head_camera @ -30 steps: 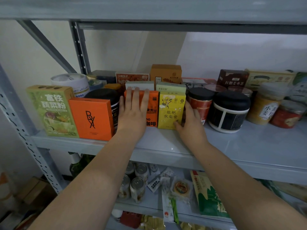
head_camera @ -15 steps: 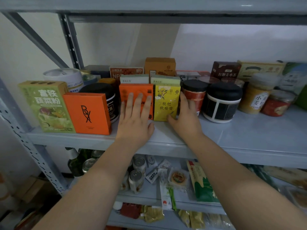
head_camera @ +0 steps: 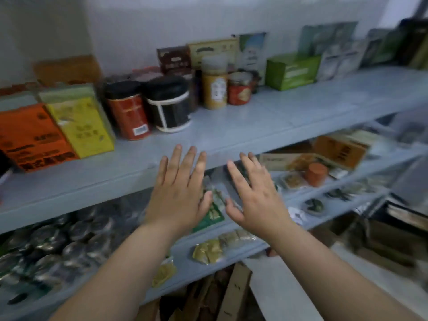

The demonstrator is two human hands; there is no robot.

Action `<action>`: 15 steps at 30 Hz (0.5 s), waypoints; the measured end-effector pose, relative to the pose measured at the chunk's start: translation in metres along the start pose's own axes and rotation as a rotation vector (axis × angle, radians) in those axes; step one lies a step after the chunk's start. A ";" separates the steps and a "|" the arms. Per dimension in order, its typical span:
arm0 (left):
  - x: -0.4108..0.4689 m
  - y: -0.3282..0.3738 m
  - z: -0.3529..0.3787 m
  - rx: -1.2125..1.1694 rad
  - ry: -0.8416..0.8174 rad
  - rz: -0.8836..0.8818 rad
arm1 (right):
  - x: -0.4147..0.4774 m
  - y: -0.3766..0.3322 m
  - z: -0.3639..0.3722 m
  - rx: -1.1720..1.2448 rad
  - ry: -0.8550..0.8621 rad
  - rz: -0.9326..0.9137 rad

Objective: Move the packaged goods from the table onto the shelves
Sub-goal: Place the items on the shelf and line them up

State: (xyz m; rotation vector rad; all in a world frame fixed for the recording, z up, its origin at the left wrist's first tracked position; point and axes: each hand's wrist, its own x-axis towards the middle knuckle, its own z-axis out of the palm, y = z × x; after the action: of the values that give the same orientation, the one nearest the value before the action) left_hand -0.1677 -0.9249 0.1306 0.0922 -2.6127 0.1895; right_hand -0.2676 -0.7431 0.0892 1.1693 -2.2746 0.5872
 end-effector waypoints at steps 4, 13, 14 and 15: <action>0.026 0.124 0.029 -0.126 -0.067 0.228 | -0.097 0.079 -0.065 -0.147 -0.059 0.173; 0.032 0.399 0.054 -0.421 -0.193 0.654 | -0.312 0.182 -0.197 -0.318 -0.069 0.672; 0.031 0.427 0.054 -0.444 -0.203 0.698 | -0.334 0.187 -0.209 -0.338 -0.071 0.721; 0.028 0.455 0.054 -0.466 -0.214 0.745 | -0.356 0.191 -0.221 -0.360 -0.071 0.772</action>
State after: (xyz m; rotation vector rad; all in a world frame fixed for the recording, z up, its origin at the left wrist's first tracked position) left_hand -0.2651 -0.4850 0.0449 -1.0749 -2.7006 -0.1906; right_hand -0.1960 -0.2941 0.0147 0.1151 -2.7157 0.3678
